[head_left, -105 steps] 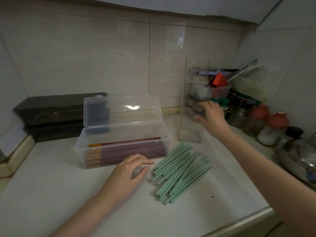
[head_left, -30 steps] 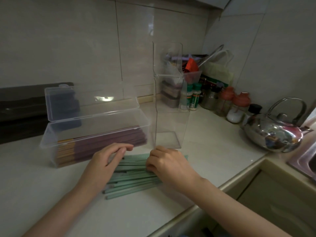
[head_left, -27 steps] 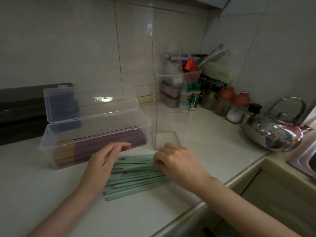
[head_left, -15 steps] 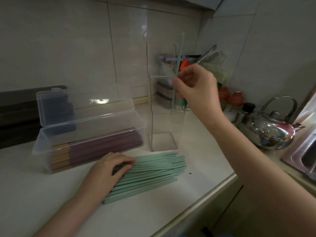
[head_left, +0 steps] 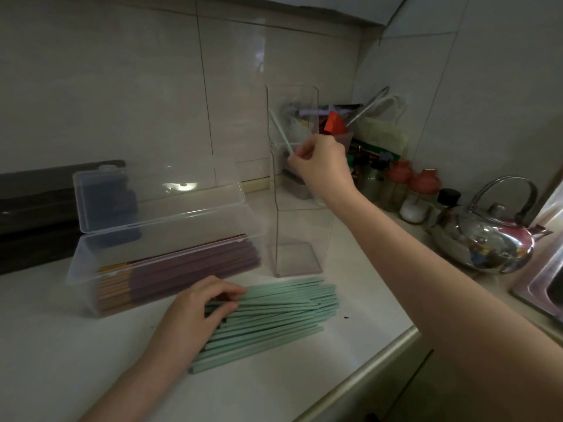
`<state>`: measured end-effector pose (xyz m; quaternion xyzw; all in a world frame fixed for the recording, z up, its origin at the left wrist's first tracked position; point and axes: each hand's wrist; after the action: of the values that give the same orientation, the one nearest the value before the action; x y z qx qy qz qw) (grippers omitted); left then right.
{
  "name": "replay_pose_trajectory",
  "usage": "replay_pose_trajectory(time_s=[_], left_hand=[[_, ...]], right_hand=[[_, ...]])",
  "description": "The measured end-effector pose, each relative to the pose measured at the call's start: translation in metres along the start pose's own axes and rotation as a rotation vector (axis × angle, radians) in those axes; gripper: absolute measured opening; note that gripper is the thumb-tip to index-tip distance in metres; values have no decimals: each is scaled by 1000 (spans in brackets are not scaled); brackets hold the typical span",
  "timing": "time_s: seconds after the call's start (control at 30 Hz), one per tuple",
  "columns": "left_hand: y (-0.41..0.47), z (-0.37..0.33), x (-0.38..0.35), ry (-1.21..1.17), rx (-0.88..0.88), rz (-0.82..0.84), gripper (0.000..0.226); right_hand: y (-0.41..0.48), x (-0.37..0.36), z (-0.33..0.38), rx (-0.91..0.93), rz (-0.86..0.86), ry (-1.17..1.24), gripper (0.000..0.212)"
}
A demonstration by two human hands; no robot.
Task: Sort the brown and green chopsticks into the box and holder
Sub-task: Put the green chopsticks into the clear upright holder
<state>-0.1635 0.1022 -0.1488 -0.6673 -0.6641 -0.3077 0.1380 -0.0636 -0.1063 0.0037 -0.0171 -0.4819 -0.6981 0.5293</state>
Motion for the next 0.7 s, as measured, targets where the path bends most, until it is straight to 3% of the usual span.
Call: replay_pose_trajectory(time_s=[0.17, 0.37, 0.57, 0.7], left_hand=[[-2, -5, 2, -22, -9, -54, 33], [-3, -12, 4, -92, -46, -92, 33], [-2, -12, 3, -67, -38, -70, 47], [-5, -17, 1, -217, 69, -84, 42]], right_hand=[[-3, -14, 4, -33, 296, -211, 12], [-12, -12, 3, -72, 481, -399, 17], [-7, -12, -7, -35, 381, -322, 22], [-9, -12, -7, 21, 302, -285, 19]])
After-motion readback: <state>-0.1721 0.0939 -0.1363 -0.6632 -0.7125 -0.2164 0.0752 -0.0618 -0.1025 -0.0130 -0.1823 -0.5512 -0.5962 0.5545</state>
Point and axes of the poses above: each hand's wrist, its own y-axis towards the middle knuckle, its own x-axis out of the back of the hand, z = x × y, and after that the axes turned 14 degrees about x, right-handed
